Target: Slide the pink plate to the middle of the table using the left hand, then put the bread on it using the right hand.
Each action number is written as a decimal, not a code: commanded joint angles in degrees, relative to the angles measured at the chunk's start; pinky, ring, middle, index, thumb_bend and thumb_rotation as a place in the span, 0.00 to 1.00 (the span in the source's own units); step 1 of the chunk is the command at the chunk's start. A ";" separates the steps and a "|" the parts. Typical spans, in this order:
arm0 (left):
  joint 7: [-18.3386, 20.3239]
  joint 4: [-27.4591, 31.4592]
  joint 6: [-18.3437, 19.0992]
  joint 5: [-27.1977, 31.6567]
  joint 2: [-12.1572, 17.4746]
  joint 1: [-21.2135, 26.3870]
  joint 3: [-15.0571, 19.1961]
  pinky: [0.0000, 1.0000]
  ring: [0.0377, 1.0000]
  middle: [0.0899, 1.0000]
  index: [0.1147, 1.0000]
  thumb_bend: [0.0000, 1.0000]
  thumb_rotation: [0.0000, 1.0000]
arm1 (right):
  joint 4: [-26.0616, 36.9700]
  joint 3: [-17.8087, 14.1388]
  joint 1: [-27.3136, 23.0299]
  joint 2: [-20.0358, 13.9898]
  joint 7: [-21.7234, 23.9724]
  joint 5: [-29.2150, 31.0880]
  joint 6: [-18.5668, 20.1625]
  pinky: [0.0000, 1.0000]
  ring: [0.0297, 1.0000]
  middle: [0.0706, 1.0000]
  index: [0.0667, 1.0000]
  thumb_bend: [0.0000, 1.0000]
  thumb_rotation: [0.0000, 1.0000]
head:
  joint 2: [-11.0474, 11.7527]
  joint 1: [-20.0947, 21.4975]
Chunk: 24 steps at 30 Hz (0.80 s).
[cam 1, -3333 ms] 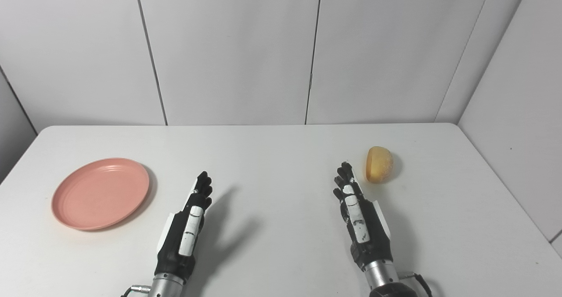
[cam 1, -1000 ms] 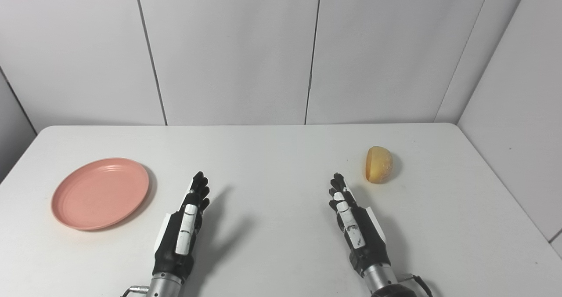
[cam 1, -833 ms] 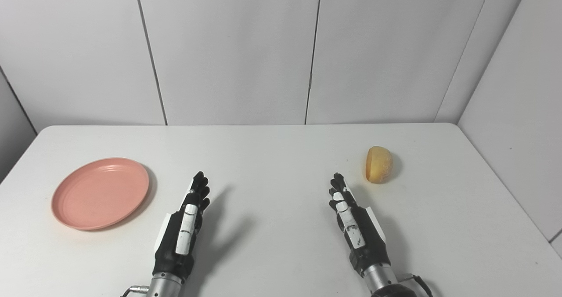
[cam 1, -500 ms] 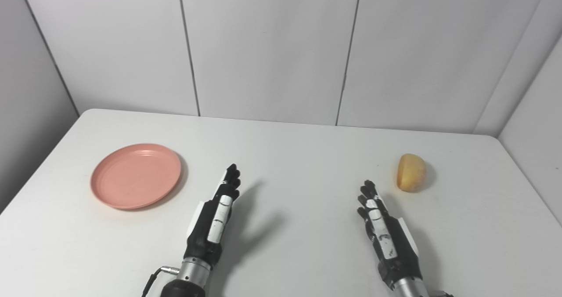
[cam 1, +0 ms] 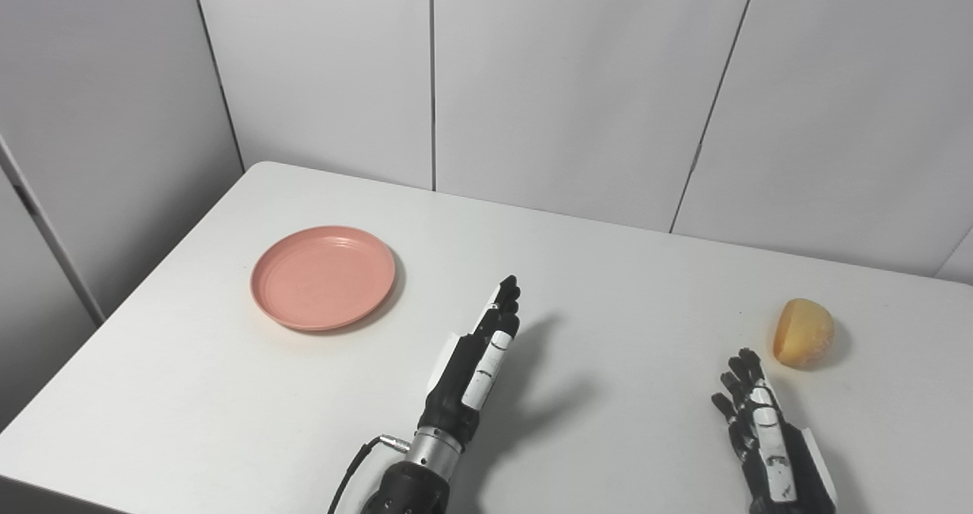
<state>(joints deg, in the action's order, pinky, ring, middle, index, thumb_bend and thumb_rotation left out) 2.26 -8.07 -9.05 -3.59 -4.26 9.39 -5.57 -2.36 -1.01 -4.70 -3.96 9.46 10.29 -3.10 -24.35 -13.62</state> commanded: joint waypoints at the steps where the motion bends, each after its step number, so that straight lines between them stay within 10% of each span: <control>1: -0.44 -3.18 -1.71 -0.25 -0.69 -1.78 -0.67 1.00 1.00 1.00 1.00 0.68 1.00 | 0.28 -0.62 -1.16 -0.72 0.39 0.11 -3.00 1.00 1.00 1.00 1.00 0.52 0.92 | 0.06 0.08; 24: 0.35 -2.24 -2.62 7.61 -1.54 0.41 2.96 1.00 1.00 1.00 0.99 0.68 1.00 | -0.43 -0.54 -1.49 0.25 -0.22 -0.18 -4.10 1.00 1.00 1.00 1.00 0.52 0.94 | 2.09 -0.06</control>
<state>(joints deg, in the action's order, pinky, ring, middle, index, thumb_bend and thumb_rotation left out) 2.29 -9.05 -11.43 3.17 -5.72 10.58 -2.80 -3.00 -1.27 -5.21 -4.01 9.21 10.08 -3.48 -22.24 -13.71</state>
